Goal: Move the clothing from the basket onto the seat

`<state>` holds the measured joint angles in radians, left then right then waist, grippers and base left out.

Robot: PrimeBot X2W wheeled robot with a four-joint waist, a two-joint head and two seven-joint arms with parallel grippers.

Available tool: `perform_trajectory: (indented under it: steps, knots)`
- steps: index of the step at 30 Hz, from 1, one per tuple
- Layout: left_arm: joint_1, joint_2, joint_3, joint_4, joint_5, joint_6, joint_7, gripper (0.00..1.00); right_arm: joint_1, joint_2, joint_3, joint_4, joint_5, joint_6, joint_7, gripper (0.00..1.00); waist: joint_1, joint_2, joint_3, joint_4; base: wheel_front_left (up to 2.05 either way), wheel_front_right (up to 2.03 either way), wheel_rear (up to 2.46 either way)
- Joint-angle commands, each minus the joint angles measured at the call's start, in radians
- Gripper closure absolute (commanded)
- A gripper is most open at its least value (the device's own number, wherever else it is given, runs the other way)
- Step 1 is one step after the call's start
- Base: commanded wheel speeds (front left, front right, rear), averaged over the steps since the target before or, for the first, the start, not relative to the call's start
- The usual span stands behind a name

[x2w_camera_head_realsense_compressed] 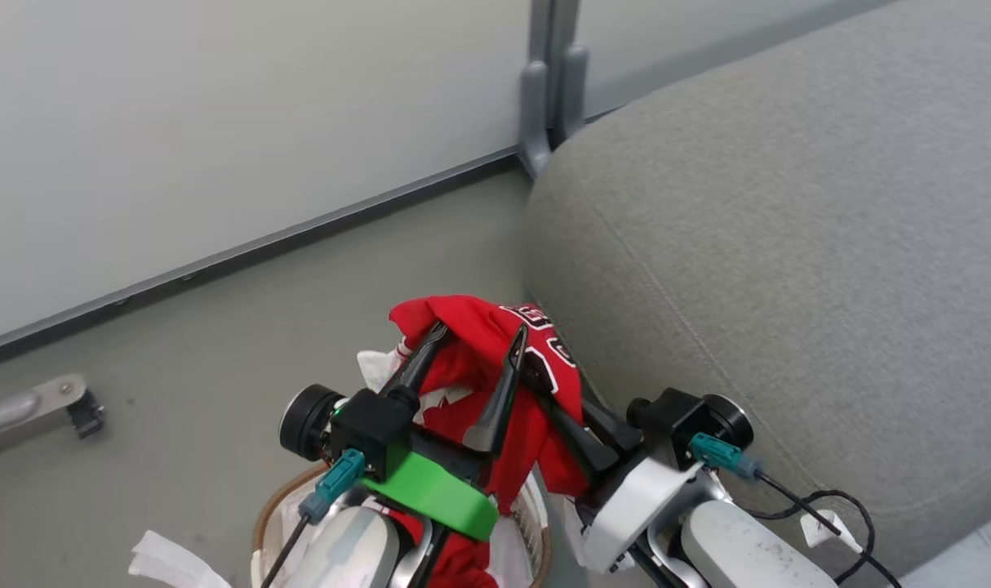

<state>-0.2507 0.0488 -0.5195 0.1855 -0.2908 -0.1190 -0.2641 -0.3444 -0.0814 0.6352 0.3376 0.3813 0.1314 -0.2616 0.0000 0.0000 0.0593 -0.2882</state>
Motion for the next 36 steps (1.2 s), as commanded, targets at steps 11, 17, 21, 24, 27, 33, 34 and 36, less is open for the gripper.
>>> perform_trajectory:
  steps: [11,17,21,24,27,33,34,36]
  knots:
    - [-0.066,0.004,-0.042,0.058,-0.001,-0.011,0.000,0.00,0.109,-0.001,-0.224,-0.088,-0.038,-0.001,-0.004,1.00,0.0000,0.0000,0.080,-0.264,0.00,0.00,0.00]
    - [-0.103,0.004,-0.075,0.074,-0.012,-0.012,0.000,0.00,0.122,0.008,-0.276,-0.120,-0.065,-0.001,-0.004,1.00,0.0000,0.0000,0.112,-0.267,0.08,0.08,0.08]
    - [-0.115,0.004,-0.077,0.076,0.001,-0.013,0.000,0.00,0.064,-0.001,-0.288,-0.118,-0.074,-0.001,-0.004,1.00,0.0000,0.0000,0.145,-0.266,0.02,0.02,0.02]
    - [-0.121,0.013,-0.067,0.076,0.018,-0.013,0.000,0.00,-0.019,-0.033,-0.279,-0.103,-0.084,-0.001,-0.004,1.00,0.0000,0.0000,0.180,-0.264,0.00,0.00,0.00]
    - [-0.126,0.024,-0.043,0.064,0.035,-0.013,0.000,0.00,-0.120,-0.065,-0.285,-0.083,-0.095,-0.001,-0.004,1.00,0.0000,0.0000,0.217,-0.261,0.00,0.00,0.00]
    - [-0.138,0.046,-0.012,0.040,0.073,-0.013,0.000,0.00,-0.324,-0.127,-0.344,-0.037,-0.113,-0.001,-0.004,1.00,0.0000,0.0000,0.308,-0.227,0.00,0.00,0.00]
    - [-0.145,0.050,-0.017,0.039,0.078,-0.013,0.000,0.00,-0.356,-0.141,-0.370,-0.031,-0.118,-0.001,-0.004,1.00,0.0000,0.0000,0.328,-0.211,0.00,0.00,0.00]
    - [-0.153,0.060,-0.023,0.042,0.082,-0.013,0.000,0.00,-0.408,-0.158,-0.423,-0.017,-0.118,-0.001,-0.004,1.00,0.0000,0.0000,0.355,-0.187,0.00,0.00,0.00]
